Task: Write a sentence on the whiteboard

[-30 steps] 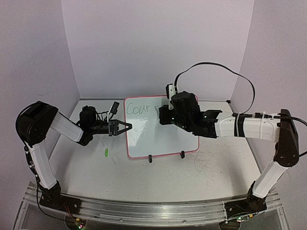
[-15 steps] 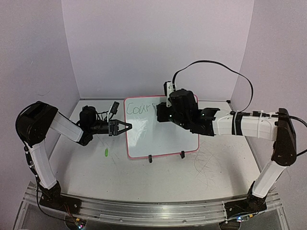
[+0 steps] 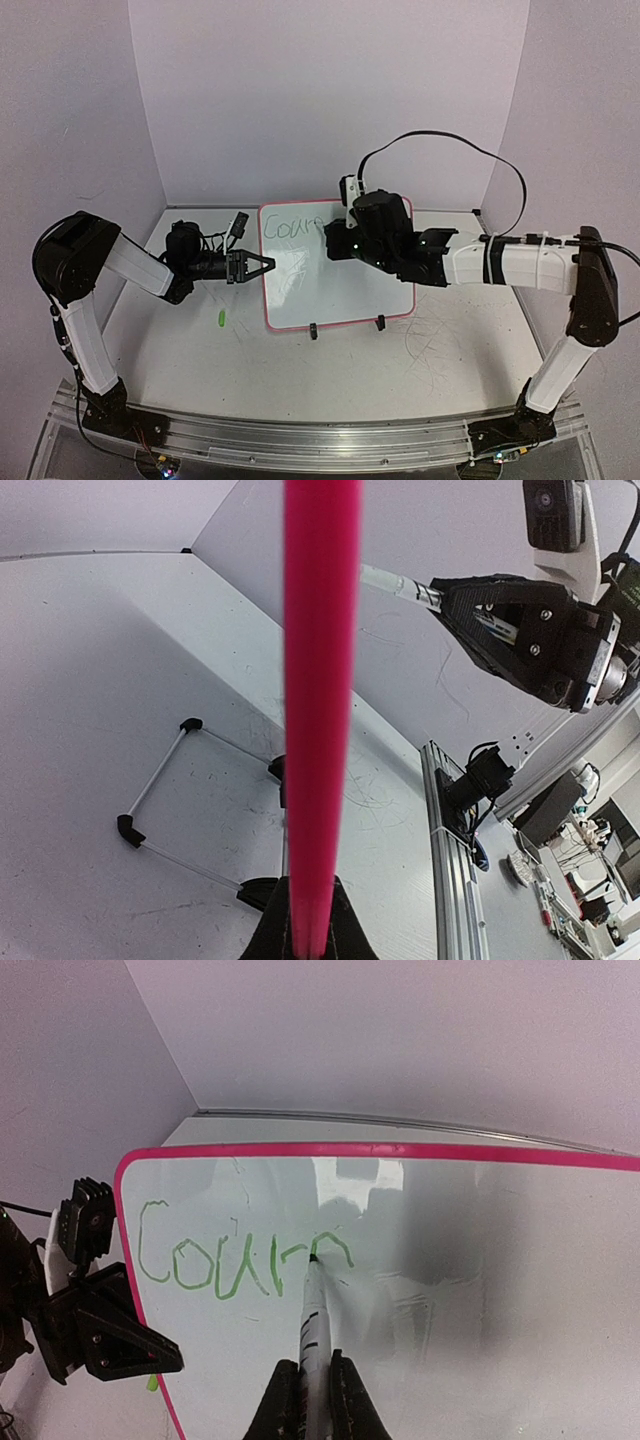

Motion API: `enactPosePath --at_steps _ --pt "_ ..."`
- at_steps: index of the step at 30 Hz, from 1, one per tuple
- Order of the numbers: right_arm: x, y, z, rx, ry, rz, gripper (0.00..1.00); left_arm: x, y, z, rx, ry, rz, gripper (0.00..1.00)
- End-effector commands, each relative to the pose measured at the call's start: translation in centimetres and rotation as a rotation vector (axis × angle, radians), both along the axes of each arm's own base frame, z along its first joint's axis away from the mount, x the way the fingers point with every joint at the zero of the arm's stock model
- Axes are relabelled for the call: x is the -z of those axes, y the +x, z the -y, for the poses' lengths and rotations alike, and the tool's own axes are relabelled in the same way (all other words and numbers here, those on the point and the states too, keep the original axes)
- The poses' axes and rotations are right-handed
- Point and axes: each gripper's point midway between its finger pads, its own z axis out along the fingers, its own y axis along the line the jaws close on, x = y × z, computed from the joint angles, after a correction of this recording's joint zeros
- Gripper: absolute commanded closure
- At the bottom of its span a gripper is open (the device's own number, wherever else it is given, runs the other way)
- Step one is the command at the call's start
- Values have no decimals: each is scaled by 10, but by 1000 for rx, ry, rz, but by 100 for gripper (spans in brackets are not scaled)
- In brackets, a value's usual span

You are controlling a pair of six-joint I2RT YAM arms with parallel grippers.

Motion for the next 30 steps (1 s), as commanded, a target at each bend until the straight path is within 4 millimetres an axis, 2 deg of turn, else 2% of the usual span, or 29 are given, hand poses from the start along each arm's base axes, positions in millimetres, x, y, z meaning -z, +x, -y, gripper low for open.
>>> enactPosePath --at_steps 1,8,22,30 --pt "2 -5 11 12 6 -25 100 -12 2 -3 -16 -9 7 100" --pt "1 -6 21 49 -2 -20 100 -12 2 -3 -17 -9 8 100" --pt "-19 12 22 108 2 46 100 -13 1 -3 -16 -10 7 100" --pt "-21 16 20 100 7 49 100 -13 1 -3 -14 -10 7 100"
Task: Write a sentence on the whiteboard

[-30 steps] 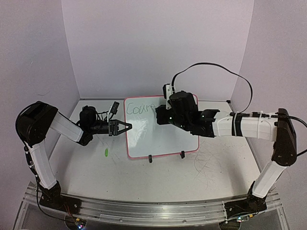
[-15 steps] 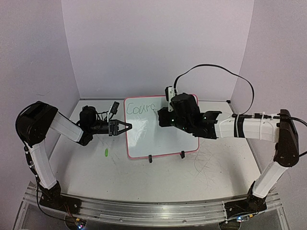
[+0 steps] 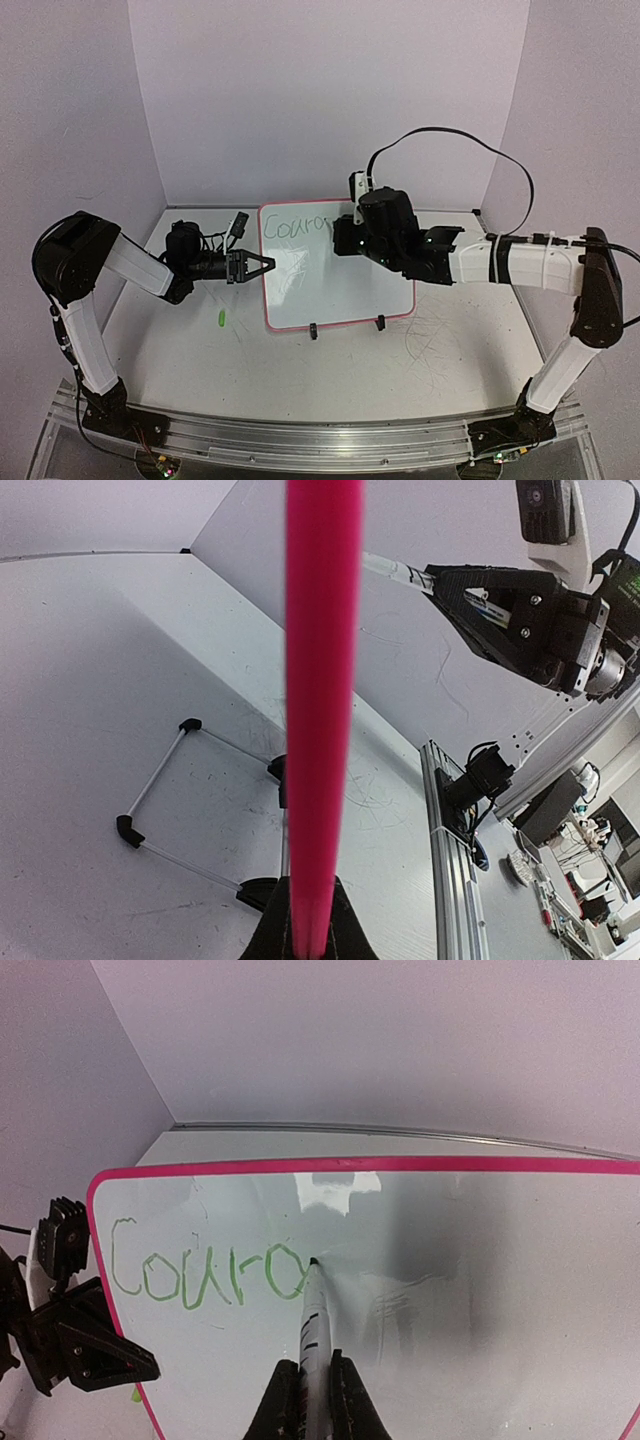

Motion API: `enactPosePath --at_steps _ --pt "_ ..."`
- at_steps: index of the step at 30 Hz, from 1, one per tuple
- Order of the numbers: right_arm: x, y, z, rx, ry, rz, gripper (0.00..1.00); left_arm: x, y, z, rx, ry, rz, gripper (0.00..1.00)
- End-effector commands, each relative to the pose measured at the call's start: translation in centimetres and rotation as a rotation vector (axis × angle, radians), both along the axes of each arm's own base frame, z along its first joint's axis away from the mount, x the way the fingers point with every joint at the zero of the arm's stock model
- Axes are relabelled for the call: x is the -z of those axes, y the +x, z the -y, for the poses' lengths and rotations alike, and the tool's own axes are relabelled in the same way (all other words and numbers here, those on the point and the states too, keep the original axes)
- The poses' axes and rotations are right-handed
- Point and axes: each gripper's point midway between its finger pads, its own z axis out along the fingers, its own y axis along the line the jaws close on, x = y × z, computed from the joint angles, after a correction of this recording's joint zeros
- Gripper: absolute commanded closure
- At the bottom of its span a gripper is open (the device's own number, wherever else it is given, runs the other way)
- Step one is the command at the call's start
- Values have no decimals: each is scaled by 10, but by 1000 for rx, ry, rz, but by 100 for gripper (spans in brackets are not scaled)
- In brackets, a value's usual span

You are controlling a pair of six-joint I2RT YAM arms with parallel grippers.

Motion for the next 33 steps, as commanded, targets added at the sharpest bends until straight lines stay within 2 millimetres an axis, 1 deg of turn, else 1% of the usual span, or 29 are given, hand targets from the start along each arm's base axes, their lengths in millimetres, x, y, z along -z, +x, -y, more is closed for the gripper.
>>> enactPosePath --at_steps 1,5,11,14,16,20,25,27,33 --pt "-15 10 2 30 14 34 100 -13 1 -3 -15 -10 6 100" --pt "-9 2 -1 -10 9 17 100 -12 1 -3 -15 -9 5 100" --pt "10 -8 2 -27 -12 -31 100 -12 1 -3 -14 -9 4 100" --pt "16 -12 4 -31 -13 -50 100 -12 1 -3 -14 -9 4 100" --pt "17 -13 8 -22 -16 -54 100 -12 1 -3 -15 -8 4 100" --pt "9 -12 17 11 -18 -35 100 -12 1 -3 -14 -9 4 100" --pt "-20 -9 17 23 24 19 100 -13 2 -3 -16 -10 5 100" --pt "-28 -10 16 15 43 32 100 -13 2 -3 -17 -10 4 100" --pt "-22 -6 19 28 38 25 100 -13 1 -3 -14 -10 4 100"
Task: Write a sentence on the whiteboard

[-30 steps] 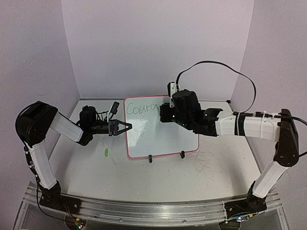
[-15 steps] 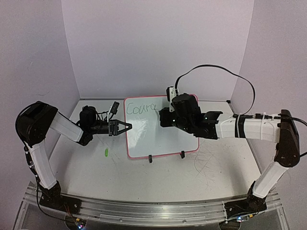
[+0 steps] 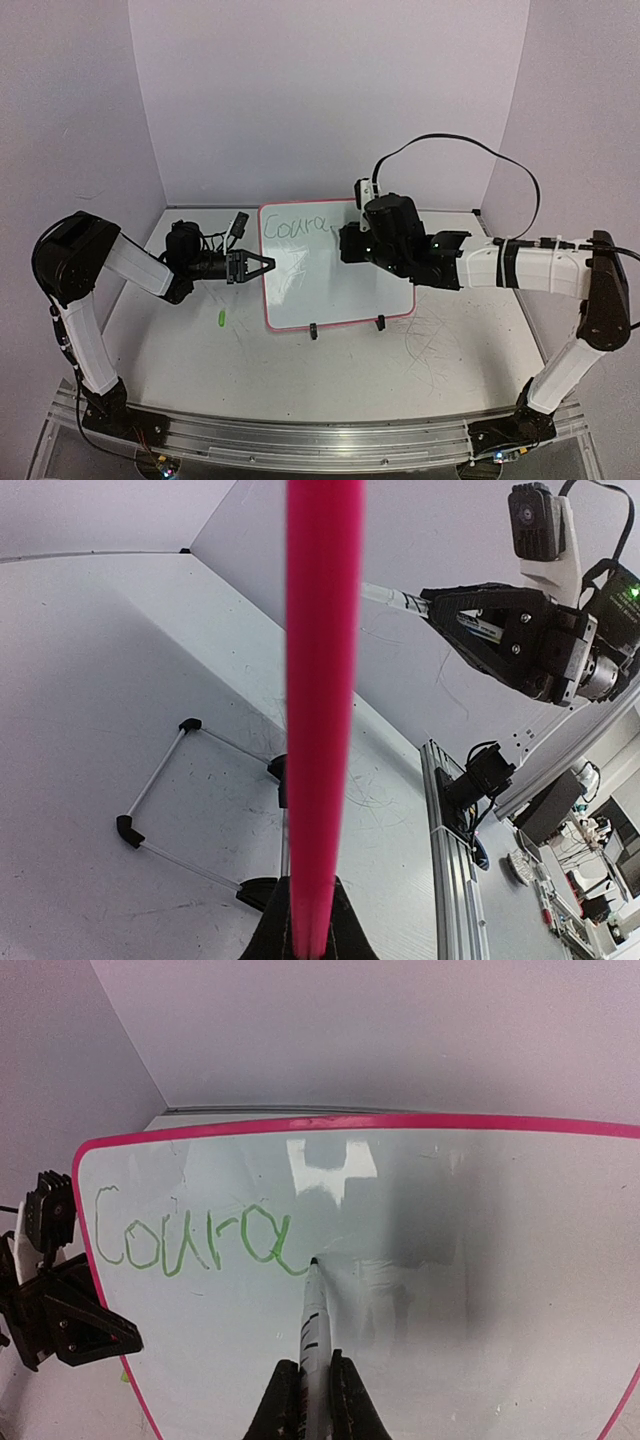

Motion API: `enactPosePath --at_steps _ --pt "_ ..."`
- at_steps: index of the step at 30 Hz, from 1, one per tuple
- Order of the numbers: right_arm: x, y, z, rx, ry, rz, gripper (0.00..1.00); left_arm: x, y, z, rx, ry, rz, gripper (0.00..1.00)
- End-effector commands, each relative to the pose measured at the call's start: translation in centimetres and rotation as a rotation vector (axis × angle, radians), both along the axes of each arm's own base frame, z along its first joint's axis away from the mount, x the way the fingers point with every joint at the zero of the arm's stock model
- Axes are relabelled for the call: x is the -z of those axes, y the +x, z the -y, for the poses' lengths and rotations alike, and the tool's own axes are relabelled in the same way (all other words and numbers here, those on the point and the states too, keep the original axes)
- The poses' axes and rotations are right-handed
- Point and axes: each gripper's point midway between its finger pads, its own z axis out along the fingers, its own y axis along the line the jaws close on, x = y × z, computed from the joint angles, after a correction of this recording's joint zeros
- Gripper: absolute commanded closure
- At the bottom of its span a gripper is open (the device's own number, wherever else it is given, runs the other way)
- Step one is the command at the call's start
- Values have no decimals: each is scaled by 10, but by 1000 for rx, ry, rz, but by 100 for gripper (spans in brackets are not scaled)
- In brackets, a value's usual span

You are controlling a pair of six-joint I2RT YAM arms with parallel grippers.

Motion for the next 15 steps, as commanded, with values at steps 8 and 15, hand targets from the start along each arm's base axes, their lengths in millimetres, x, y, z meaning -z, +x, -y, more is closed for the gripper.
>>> enactPosePath --at_steps 8,15 --pt "-30 11 13 65 48 60 100 -14 2 -3 -15 -12 4 100" --pt "-32 16 12 77 43 69 100 -14 2 -3 -14 -12 5 100"
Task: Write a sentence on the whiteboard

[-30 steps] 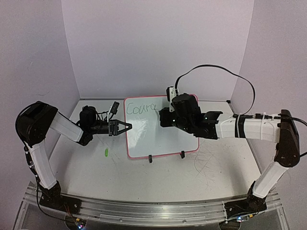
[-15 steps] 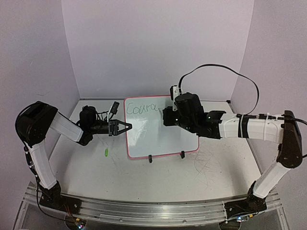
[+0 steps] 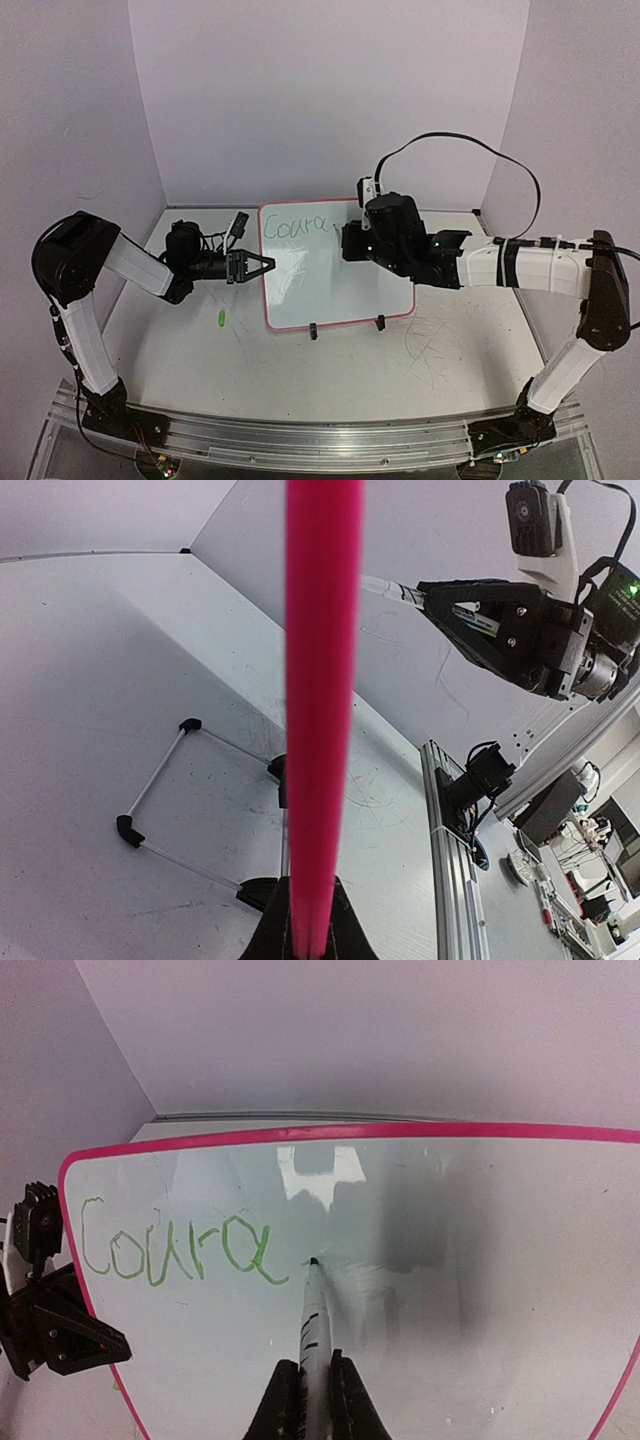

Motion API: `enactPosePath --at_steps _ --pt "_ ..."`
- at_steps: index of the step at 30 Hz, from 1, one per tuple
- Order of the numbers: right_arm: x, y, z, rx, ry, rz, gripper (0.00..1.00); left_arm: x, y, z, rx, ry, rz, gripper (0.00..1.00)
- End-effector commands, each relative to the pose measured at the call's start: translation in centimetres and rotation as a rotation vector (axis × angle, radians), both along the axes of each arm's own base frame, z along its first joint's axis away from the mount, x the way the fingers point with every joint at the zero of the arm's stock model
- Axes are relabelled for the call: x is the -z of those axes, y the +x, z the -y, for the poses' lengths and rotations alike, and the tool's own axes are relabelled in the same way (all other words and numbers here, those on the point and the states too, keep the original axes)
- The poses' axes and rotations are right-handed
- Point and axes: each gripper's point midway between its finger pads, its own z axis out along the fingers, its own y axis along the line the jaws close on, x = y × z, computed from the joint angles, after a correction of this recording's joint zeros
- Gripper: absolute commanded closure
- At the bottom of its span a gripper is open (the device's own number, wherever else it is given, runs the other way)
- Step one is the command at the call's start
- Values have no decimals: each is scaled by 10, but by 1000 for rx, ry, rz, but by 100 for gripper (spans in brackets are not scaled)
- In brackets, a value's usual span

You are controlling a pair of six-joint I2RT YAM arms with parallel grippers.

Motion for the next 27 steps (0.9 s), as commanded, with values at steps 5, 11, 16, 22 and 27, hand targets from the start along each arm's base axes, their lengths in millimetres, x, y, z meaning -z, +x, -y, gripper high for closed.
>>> enactPosePath --at_steps 5,11,16,22,27 --pt "-32 14 -2 30 39 68 100 -14 2 -3 -14 -13 5 100" --pt "-28 14 -13 -11 38 58 100 -13 2 -3 -13 -12 4 100" --pt "-17 11 -17 -38 38 29 100 -13 2 -3 -14 -11 6 100" --pt "-8 3 -12 -38 38 -1 100 -13 2 -3 -14 -11 5 100" --pt "-3 -1 0 -7 33 -11 100 -13 2 -3 -14 -11 5 100"
